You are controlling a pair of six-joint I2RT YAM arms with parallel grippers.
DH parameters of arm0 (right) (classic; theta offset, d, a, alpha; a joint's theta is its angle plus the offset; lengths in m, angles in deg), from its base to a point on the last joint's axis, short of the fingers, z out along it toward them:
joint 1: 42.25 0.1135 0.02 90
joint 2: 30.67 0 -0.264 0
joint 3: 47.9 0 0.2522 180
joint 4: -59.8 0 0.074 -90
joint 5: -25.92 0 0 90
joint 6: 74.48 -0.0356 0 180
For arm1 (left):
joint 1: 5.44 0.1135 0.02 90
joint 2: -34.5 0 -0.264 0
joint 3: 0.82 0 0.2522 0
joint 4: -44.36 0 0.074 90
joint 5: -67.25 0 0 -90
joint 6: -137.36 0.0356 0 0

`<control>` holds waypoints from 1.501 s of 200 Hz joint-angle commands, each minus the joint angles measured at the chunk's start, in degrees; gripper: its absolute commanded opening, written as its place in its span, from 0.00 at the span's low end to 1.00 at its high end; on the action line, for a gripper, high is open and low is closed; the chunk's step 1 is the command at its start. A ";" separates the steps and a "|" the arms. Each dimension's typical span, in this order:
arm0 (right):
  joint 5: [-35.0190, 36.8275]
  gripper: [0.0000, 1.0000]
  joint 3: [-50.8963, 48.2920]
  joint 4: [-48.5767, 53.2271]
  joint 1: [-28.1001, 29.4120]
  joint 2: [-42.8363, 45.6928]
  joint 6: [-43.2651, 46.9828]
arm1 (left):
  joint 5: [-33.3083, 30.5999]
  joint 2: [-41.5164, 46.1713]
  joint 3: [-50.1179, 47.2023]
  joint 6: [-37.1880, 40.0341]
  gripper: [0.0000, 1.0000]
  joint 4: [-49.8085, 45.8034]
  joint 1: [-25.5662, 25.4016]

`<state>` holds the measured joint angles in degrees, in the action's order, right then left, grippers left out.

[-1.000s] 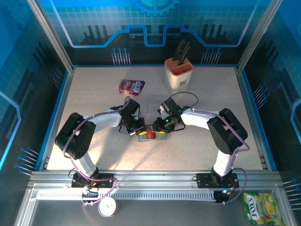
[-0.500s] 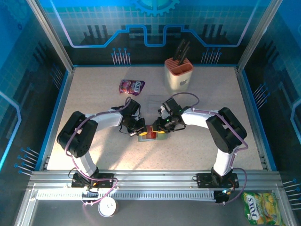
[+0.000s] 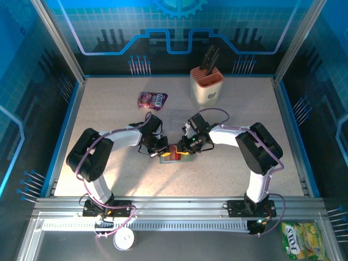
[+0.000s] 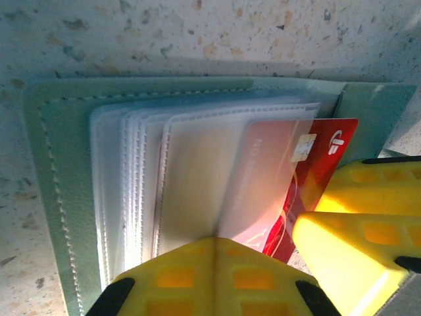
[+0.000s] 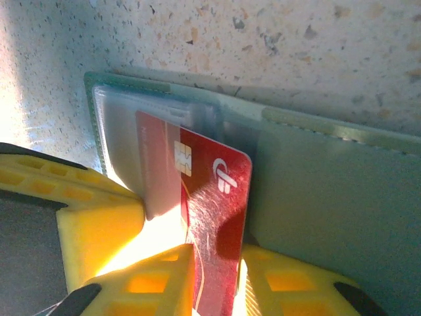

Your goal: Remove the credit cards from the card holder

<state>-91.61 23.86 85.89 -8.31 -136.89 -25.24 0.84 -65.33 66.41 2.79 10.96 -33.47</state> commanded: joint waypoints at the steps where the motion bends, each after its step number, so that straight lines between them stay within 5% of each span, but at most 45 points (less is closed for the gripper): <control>1: -1.30 0.23 0.36 -0.08 -0.60 0.14 0.20 | -1.71 -2.55 -0.39 1.24 0.00 -3.03 -0.47; 204: 0.44 0.11 -1.03 4.53 -3.17 6.68 2.41 | -2.33 0.19 0.54 0.86 0.00 -3.38 -0.36; 300: 3.21 0.06 5.95 14.38 -4.49 9.30 11.69 | -4.21 4.40 4.59 -0.46 0.02 -5.56 -0.36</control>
<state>-90.04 26.15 95.07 -11.94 -128.93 -18.99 -1.30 -63.65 69.01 2.68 8.49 -33.47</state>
